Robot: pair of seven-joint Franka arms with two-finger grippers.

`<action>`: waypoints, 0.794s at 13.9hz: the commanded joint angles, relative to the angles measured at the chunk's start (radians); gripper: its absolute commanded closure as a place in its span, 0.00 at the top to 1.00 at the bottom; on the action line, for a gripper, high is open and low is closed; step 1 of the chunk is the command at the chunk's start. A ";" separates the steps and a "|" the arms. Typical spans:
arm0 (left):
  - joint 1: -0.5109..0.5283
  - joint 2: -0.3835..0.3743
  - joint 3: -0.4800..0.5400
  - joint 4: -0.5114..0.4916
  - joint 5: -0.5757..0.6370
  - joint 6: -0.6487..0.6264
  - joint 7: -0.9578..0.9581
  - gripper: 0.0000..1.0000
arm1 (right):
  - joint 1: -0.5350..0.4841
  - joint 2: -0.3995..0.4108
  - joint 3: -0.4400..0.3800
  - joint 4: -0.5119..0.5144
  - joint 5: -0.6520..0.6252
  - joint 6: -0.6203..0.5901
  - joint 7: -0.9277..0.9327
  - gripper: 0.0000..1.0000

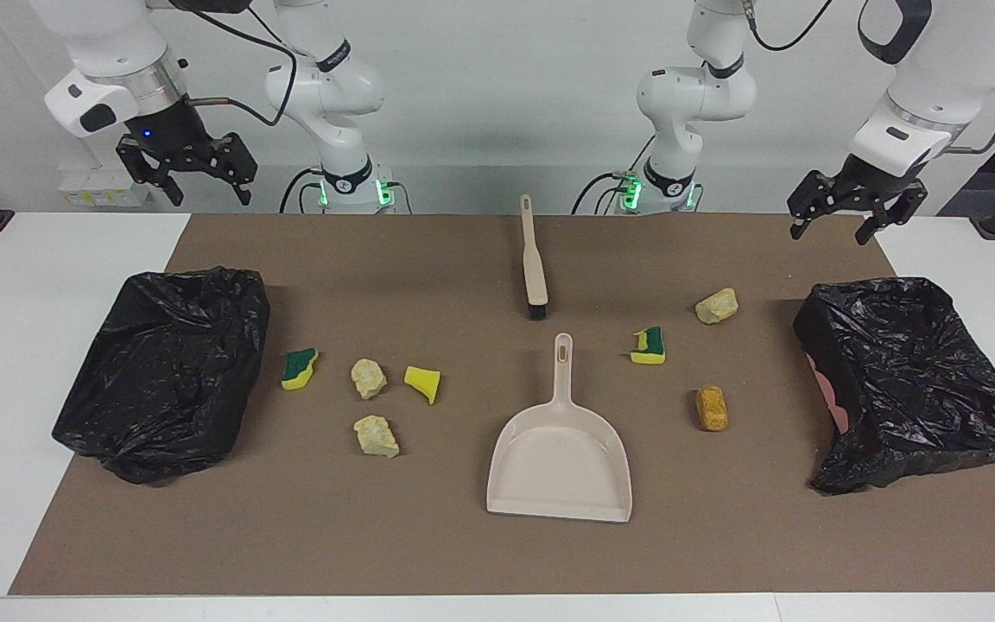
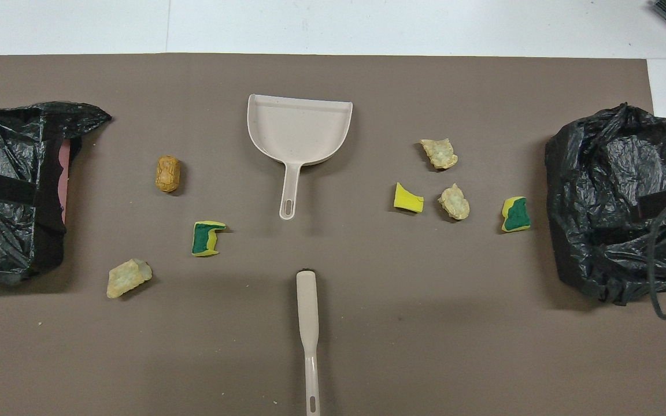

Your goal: Sweep and dump trash in bin

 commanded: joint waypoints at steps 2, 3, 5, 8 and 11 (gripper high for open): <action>-0.007 -0.018 0.003 -0.017 -0.004 -0.003 0.003 1.00 | -0.001 -0.033 0.001 -0.048 0.020 0.021 0.006 1.00; -0.007 -0.020 0.003 -0.017 -0.005 -0.001 0.008 1.00 | -0.001 -0.032 0.001 -0.046 0.021 0.021 0.008 1.00; -0.007 -0.020 0.003 -0.018 -0.004 -0.003 0.003 1.00 | -0.001 -0.029 0.001 -0.043 0.020 0.021 0.002 1.00; 0.007 -0.043 -0.066 -0.066 -0.005 0.007 -0.003 1.00 | -0.006 -0.029 0.001 -0.043 0.018 0.021 0.005 1.00; 0.007 -0.095 -0.148 -0.167 -0.005 0.017 -0.093 1.00 | -0.006 -0.029 0.001 -0.043 0.003 0.017 0.003 1.00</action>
